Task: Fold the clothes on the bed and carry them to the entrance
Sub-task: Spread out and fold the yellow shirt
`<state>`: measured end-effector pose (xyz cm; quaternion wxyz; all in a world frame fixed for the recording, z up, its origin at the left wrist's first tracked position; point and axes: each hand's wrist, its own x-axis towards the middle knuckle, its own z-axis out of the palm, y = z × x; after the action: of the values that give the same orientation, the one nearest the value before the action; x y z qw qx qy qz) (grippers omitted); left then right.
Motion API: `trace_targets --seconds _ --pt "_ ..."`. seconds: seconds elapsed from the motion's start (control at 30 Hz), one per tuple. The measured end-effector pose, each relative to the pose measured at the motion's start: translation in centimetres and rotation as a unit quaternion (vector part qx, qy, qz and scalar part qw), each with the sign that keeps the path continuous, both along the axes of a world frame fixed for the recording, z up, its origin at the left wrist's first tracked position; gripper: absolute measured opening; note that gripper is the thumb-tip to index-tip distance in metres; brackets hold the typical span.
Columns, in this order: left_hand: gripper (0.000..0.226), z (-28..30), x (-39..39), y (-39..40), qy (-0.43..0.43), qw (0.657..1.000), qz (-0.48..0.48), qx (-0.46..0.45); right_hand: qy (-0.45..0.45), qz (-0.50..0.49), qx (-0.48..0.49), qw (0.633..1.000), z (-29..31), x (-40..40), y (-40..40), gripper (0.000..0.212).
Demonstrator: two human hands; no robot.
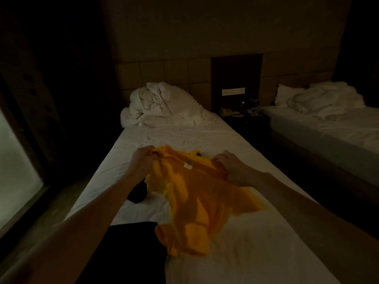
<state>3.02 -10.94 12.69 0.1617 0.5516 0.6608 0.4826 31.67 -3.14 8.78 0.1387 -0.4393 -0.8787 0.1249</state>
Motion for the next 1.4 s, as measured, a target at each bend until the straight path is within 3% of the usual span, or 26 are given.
trace_targets --seconds 0.1,0.17,0.27,0.4,0.47,0.53,0.63,0.7,0.8,1.0,1.23,1.4 --pt "0.033 1.2 0.4 -0.5 -0.035 0.999 -0.014 0.04 0.047 -0.043 0.041 0.997 2.8 1.5 0.0 0.024" --pt "0.044 1.9 0.6 -0.8 -0.011 0.999 -0.024 0.043 0.156 -0.108 0.011 0.982 4.5 2.3 -0.2 0.026" --pt "0.037 2.6 1.0 -1.2 -0.024 0.998 -0.044 0.031 0.25 -0.154 -0.073 0.953 6.9 2.8 -0.6 0.021" --pt "0.017 3.6 1.4 -2.4 -0.123 0.99 -0.066 0.011 0.331 -0.081 -0.218 0.914 10.1 3.4 -2.5 0.023" --pt "0.032 4.1 1.0 -3.1 -0.103 0.993 -0.066 0.005 0.304 -0.027 -0.224 0.926 11.3 4.0 -3.3 0.031" --pt "0.034 4.8 0.9 -3.9 -0.087 0.995 -0.039 0.032 0.281 -0.014 -0.178 0.943 12.2 4.4 -4.1 0.032" --pt "0.025 6.3 1.3 -5.3 -0.062 0.992 0.003 0.113 0.29 -0.025 -0.032 0.956 13.8 4.2 -5.4 0.013" --pt "0.027 7.4 1.8 -6.0 -0.053 0.985 0.022 0.164 0.28 -0.024 0.051 0.958 15.0 4.0 -6.8 0.018" --pt "0.027 9.6 2.5 -7.4 -0.028 0.969 0.068 0.236 0.306 -0.028 0.134 0.942 17.0 3.8 -9.4 0.032" --pt "0.021 14.6 3.2 -12.0 0.101 0.917 0.146 0.357 0.323 0.003 0.27 0.907 21.6 5.4 -13.7 0.017" --pt "0.026 18.6 3.0 -16.2 0.336 0.823 0.193 0.415 0.367 0.015 0.398 0.841 26.2 7.0 -15.7 0.031" --pt "0.04 18.8 2.5 -14.7 0.407 0.806 0.21 0.375 0.357 -0.004 0.408 0.84 25.6 6.9 -13.3 0.028"
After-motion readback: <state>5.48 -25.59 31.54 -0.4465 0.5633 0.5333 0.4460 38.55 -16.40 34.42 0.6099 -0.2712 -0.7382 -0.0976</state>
